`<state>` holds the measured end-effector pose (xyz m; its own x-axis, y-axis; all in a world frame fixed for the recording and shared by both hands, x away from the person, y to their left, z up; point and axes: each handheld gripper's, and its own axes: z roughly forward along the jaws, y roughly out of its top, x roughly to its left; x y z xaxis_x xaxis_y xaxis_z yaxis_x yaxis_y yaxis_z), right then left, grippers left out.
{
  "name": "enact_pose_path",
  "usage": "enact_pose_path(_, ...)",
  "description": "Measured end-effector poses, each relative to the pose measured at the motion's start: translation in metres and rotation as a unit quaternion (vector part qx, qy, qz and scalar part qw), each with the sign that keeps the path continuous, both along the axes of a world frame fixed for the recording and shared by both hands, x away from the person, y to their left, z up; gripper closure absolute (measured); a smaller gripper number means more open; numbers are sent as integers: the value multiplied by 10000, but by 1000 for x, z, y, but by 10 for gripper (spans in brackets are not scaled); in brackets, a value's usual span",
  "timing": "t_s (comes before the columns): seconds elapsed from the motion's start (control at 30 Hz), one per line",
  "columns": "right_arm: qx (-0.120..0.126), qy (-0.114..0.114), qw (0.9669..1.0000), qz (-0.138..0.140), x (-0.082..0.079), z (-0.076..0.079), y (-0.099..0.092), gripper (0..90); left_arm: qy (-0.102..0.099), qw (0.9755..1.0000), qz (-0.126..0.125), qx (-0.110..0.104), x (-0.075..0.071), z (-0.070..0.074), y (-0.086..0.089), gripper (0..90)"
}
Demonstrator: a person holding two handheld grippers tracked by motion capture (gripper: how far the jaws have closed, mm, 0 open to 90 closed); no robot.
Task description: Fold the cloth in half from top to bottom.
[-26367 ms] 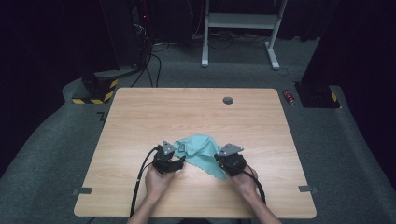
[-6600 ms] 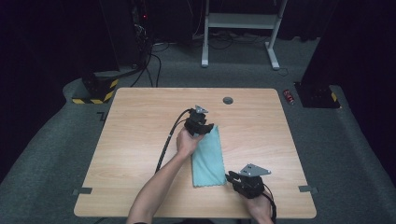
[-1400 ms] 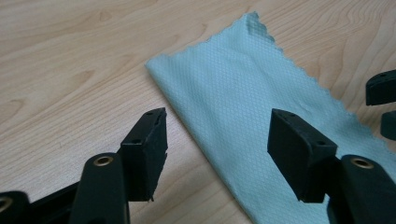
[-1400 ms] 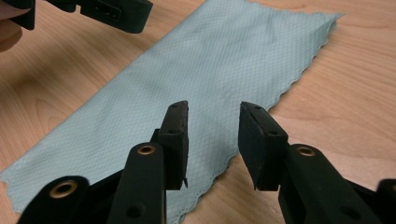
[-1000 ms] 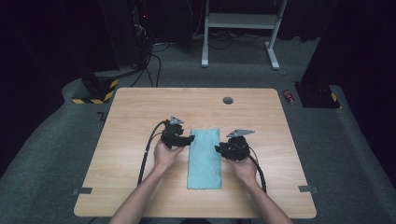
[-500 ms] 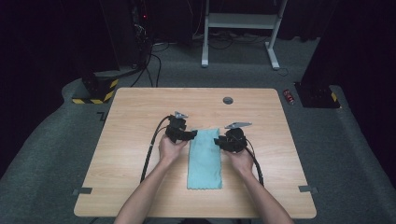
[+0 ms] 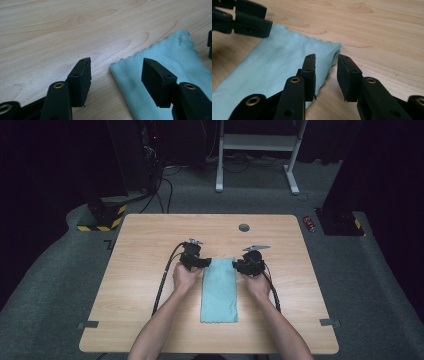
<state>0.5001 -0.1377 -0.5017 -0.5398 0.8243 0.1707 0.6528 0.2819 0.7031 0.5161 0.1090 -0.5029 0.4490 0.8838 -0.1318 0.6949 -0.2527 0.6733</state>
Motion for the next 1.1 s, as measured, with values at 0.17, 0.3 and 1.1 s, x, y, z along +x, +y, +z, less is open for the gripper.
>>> enact_pose_path(0.17,-66,20,9999,-88,4,-6,1,660,-32,10000,-38,-61,1,-4,-2,500)
enact_pose_path(0.3,-128,149,9997,-142,10,-7,5,648,13,10000,-58,22,2,-9,-3,557)
enact_pose_path(1.1,-368,29,9993,-110,27,-13,22,748,95,9993,-327,143,6,-7,-2,890)
